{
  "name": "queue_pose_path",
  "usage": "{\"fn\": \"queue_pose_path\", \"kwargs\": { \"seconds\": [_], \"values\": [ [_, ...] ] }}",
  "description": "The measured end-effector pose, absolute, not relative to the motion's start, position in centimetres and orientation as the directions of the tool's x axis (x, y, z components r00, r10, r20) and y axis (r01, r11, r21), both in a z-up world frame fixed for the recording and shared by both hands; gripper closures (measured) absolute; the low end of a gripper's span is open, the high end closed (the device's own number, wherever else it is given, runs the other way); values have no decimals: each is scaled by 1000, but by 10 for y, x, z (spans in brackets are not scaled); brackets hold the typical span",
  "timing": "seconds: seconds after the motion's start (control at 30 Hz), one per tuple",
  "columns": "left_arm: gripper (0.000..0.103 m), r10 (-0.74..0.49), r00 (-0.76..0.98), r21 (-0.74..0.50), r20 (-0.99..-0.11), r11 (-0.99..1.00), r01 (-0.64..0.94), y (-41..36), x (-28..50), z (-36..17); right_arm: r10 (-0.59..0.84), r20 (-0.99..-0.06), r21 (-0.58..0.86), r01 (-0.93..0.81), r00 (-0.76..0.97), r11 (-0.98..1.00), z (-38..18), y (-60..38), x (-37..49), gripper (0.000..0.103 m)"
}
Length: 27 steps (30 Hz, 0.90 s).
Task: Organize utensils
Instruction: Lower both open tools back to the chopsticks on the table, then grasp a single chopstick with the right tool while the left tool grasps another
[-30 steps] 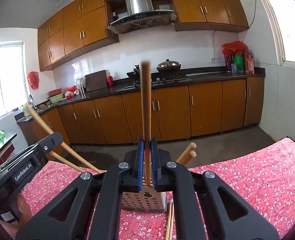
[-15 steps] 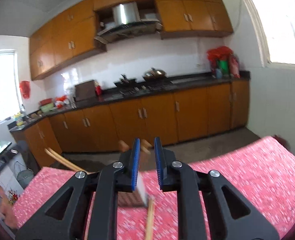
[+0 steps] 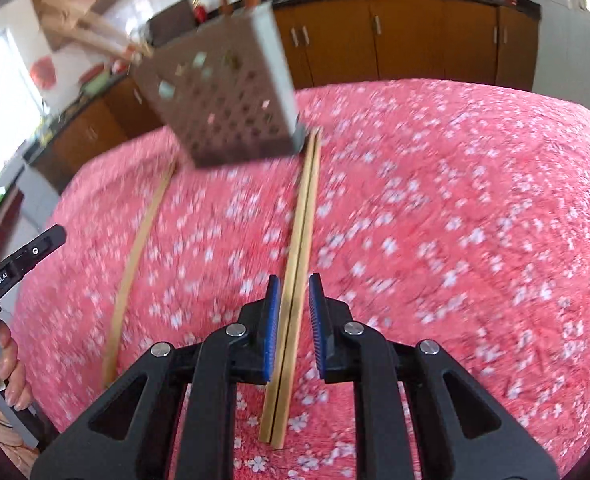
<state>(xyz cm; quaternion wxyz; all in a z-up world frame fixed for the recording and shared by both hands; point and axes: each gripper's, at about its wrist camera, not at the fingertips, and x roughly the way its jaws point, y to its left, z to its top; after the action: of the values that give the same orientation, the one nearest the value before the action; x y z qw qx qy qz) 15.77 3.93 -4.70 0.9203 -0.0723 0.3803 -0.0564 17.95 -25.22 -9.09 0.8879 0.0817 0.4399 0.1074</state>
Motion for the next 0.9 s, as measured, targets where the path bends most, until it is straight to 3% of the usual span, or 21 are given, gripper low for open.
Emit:
{"fn": "queue_pose_path", "kwargs": {
  "seconds": [0.33, 0.43, 0.9],
  "values": [
    [70, -194, 634, -170, -749, 980, 99, 9, 149, -77, 183, -785, 143, -114, 592, 983, -105, -243, 176, 88],
    [72, -192, 621, -164, -760, 981, 103, 5, 151, -81, 110, -779, 66, -94, 617, 993, -106, -240, 178, 93],
    [77, -163, 586, -112, -794, 986, 124, -5, 153, -91, 94, -776, 85, -43, 623, 995, -108, -258, 180, 94]
  ]
}}
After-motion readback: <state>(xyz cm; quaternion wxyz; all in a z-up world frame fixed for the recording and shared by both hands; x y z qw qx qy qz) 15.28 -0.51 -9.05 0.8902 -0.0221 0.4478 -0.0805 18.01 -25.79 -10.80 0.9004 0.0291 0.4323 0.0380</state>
